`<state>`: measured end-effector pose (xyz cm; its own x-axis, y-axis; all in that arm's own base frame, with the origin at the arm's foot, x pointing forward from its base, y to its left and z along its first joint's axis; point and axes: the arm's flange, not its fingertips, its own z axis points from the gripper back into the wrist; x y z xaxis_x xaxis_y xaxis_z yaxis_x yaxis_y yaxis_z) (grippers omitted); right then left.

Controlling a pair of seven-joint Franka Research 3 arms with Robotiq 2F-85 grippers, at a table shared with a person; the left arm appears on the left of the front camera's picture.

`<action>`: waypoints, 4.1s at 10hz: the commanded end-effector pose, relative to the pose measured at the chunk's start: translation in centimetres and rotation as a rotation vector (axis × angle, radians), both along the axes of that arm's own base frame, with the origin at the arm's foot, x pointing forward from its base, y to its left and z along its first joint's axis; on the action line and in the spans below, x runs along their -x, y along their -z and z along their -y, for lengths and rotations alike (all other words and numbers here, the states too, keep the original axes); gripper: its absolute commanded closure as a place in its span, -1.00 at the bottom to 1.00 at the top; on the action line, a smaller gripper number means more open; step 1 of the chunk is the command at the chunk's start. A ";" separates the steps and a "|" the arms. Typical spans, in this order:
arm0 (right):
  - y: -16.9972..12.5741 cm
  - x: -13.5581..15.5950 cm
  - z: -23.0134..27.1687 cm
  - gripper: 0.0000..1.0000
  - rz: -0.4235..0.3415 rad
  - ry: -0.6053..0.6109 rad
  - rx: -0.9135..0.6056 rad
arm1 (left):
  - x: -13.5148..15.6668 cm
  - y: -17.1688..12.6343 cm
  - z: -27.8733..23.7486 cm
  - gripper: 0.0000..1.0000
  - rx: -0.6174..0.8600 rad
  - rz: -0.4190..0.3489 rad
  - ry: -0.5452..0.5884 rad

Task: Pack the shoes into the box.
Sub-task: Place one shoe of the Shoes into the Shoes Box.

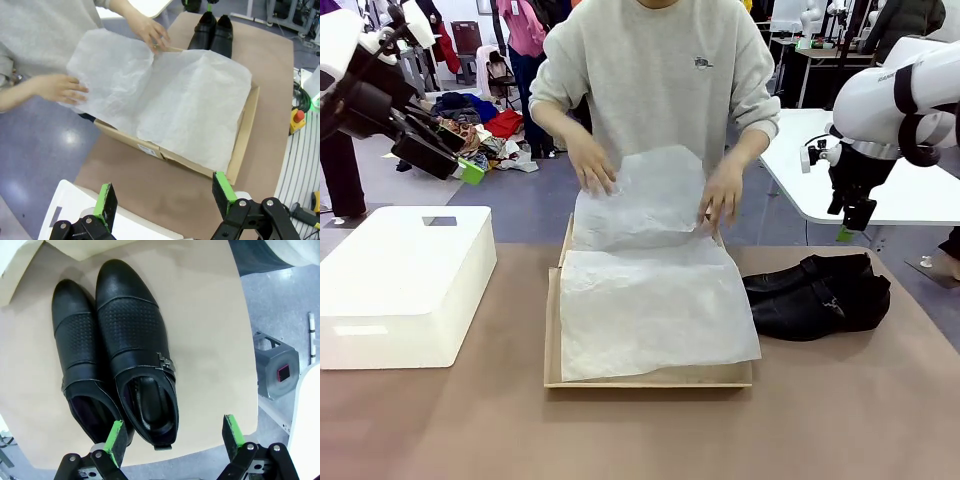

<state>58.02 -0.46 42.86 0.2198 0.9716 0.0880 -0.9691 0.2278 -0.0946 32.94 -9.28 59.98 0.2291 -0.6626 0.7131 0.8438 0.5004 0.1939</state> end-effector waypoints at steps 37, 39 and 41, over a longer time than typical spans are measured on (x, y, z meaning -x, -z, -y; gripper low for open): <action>8.8 -4.0 1.7 1.00 -0.223 0.039 0.068 | -0.1 0.0 -0.1 -1.00 0.007 0.001 0.014; 8.7 -4.1 1.9 1.00 -0.223 0.035 0.049 | -0.1 0.0 -0.1 -1.00 0.007 0.001 0.014; 8.6 -4.1 2.2 1.00 -0.234 0.028 0.026 | -0.1 0.0 -0.1 -1.00 0.007 0.001 0.014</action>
